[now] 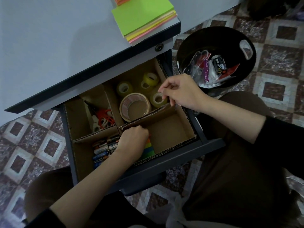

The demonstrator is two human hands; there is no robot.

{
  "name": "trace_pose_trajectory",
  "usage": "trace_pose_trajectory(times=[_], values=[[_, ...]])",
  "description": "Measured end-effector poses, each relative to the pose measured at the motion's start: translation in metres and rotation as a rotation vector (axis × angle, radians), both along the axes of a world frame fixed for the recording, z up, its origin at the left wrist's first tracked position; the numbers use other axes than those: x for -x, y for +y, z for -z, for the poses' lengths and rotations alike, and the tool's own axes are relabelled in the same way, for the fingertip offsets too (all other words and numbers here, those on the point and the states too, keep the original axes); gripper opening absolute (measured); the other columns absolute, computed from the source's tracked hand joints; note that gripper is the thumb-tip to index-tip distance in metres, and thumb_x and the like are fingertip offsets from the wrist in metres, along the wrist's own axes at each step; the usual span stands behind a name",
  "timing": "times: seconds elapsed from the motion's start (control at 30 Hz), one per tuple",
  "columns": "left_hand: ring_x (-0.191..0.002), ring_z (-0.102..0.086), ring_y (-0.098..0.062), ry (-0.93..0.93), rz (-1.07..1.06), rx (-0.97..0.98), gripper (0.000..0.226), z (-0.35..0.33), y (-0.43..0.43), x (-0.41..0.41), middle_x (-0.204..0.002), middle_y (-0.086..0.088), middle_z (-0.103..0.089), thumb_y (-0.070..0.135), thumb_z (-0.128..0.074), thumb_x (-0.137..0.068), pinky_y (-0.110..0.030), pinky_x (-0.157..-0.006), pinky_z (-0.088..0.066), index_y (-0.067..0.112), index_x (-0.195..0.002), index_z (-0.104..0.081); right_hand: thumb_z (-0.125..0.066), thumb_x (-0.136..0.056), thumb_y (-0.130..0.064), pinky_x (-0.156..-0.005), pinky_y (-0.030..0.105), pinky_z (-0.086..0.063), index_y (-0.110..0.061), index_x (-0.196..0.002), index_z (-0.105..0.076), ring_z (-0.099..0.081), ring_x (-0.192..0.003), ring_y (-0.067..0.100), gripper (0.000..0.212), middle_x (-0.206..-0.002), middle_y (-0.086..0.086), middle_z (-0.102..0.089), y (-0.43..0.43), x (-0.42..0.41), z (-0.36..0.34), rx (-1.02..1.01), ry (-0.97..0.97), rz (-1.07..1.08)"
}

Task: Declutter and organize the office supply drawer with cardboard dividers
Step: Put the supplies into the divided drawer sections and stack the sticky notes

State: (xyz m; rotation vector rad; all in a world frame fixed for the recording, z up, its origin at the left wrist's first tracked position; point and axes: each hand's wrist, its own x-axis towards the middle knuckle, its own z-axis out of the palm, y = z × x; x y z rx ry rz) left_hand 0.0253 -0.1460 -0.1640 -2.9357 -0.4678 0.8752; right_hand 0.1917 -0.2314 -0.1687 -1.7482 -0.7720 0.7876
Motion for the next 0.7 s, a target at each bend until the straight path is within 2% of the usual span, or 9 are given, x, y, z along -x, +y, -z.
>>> trace_pose_trajectory(times=[0.1, 0.3, 0.43, 0.53, 0.7], values=[[-0.111, -0.054, -0.026, -0.008, 0.023, 0.06, 0.031, 0.0034, 0.0029, 0.001, -0.122, -0.009, -0.052, -0.001, -0.041, -0.092, -0.031, -0.085, -0.044, 0.01, -0.119, -0.053, -0.058, -0.09, -0.004, -0.039, 0.011, -0.036, -0.011, -0.076, -0.064, -0.052, -0.036, 0.005, 0.017, -0.066, 0.004, -0.065, 0.0, 0.0003, -0.0004, 0.001, -0.002, 0.003], [-0.112, -0.054, -0.025, 0.024, 0.025, 0.055, 0.03, 0.0063, 0.0035, 0.0017, -0.123, -0.009, -0.051, 0.001, -0.044, -0.093, -0.03, -0.086, -0.045, 0.009, -0.121, -0.05, -0.059, -0.09, -0.005, -0.036, 0.012, -0.035, -0.016, -0.073, -0.063, -0.051, -0.036, 0.004, 0.02, -0.067, 0.004, -0.065, 0.0003, 0.0013, -0.0003, 0.012, 0.006, 0.022], [-0.107, -0.058, -0.027, -0.002, 0.068, 0.03, 0.046, 0.0071, 0.004, 0.0006, -0.12, -0.01, -0.054, 0.0, -0.04, -0.093, -0.033, -0.08, -0.048, 0.011, -0.137, -0.032, -0.058, -0.09, -0.005, -0.035, 0.013, -0.035, -0.017, -0.073, -0.062, -0.051, -0.036, 0.004, 0.02, -0.067, 0.004, -0.065, 0.0001, 0.0017, -0.0011, 0.017, 0.011, 0.023], [-0.103, -0.058, -0.028, -0.009, 0.133, 0.033, 0.052, 0.0059, 0.0042, 0.0036, -0.118, -0.01, -0.052, 0.004, -0.038, -0.095, -0.034, -0.076, -0.047, 0.019, -0.142, -0.022, -0.058, -0.09, -0.005, -0.035, 0.012, -0.034, -0.015, -0.074, -0.062, -0.051, -0.036, 0.005, 0.02, -0.066, 0.004, -0.065, -0.0005, 0.002, -0.0015, 0.009, 0.018, 0.022], [-0.104, -0.057, -0.028, 0.014, 0.16, 0.038, 0.041, 0.0064, 0.0058, 0.0033, -0.12, -0.01, -0.049, 0.006, -0.037, -0.096, -0.033, -0.078, -0.046, 0.019, -0.135, -0.036, -0.058, -0.09, -0.005, -0.037, 0.01, -0.035, -0.015, -0.073, -0.062, -0.051, -0.036, 0.005, 0.02, -0.066, 0.005, -0.065, -0.0008, 0.0018, -0.001, -0.003, 0.023, 0.018]])
